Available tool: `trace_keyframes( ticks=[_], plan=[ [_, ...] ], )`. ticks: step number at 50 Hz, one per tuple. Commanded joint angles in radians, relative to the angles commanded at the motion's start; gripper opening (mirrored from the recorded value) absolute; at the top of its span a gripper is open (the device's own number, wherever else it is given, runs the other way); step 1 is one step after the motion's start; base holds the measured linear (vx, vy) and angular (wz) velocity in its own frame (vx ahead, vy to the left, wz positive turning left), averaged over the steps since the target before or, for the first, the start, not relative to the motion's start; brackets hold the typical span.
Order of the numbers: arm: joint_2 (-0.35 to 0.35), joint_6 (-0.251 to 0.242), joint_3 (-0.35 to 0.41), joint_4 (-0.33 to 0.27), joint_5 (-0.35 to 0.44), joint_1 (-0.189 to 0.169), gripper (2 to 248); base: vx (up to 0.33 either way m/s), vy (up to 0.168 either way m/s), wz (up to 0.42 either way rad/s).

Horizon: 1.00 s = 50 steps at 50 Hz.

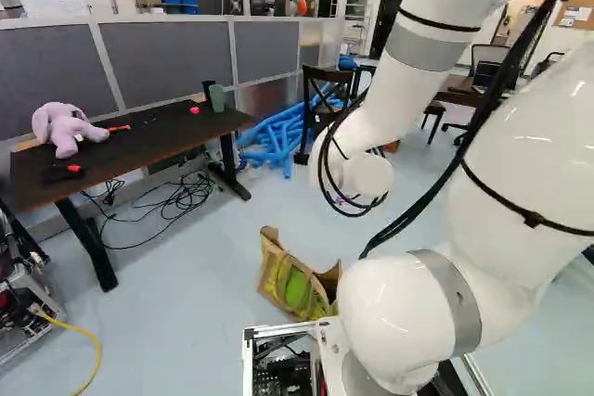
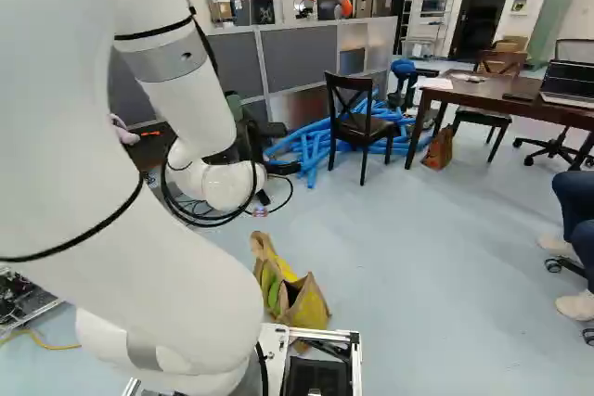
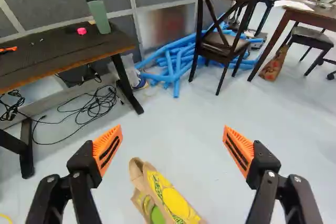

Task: Pick up the bag on the ground and place it on the table

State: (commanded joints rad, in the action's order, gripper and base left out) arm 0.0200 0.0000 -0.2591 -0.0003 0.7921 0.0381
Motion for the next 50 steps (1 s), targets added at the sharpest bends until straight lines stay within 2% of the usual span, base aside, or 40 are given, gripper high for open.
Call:
trace_keyframes(
  ticks=[50],
  plan=[
    [-0.353,0.0,-0.246,-0.034,-0.199,0.084,247,0.0,0.0,0.0]
  ],
)
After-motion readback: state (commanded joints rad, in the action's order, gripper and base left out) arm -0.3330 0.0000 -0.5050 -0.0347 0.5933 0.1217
